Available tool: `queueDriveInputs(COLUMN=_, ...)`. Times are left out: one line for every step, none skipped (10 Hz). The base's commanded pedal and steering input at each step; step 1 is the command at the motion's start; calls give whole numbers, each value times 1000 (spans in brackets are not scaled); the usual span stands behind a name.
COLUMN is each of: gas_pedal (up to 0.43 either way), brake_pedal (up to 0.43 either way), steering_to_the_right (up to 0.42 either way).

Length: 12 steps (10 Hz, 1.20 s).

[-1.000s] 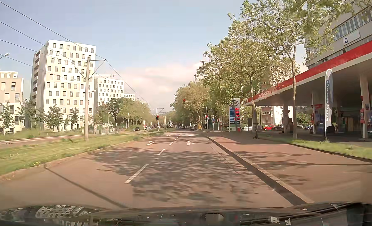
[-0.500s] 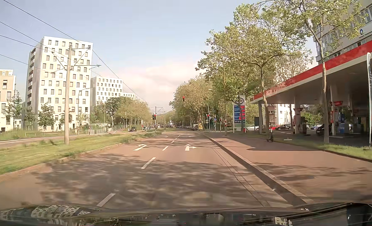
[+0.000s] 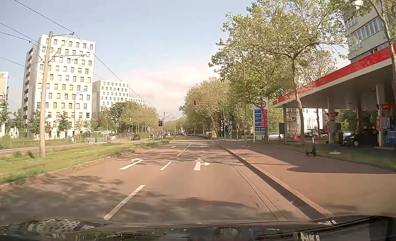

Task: Follow the waypoints while adhering to traffic rules and regulations

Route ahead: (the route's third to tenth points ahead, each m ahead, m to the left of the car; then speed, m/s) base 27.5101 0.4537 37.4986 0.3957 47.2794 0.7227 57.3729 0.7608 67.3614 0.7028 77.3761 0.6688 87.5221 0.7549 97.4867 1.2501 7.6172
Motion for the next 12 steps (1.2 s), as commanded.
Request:
queueDriveInputs(gas_pedal=28, brake_pedal=0, steering_to_the_right=-1)
queueDriveInputs(gas_pedal=28, brake_pedal=0, steering_to_the_right=-1)
queueDriveInputs(gas_pedal=28, brake_pedal=0, steering_to_the_right=-1)
queueDriveInputs(gas_pedal=28, brake_pedal=0, steering_to_the_right=-1)
queueDriveInputs(gas_pedal=28, brake_pedal=0, steering_to_the_right=-1)
queueDriveInputs(gas_pedal=28, brake_pedal=0, steering_to_the_right=-1)
queueDriveInputs(gas_pedal=28, brake_pedal=0, steering_to_the_right=-1)
queueDriveInputs(gas_pedal=28, brake_pedal=0, steering_to_the_right=-1)
queueDriveInputs(gas_pedal=20, brake_pedal=0, steering_to_the_right=-1)
queueDriveInputs(gas_pedal=20, brake_pedal=0, steering_to_the_right=-1)
queueDriveInputs(gas_pedal=0, brake_pedal=0, steering_to_the_right=-1)
queueDriveInputs(gas_pedal=0, brake_pedal=0, steering_to_the_right=-1)
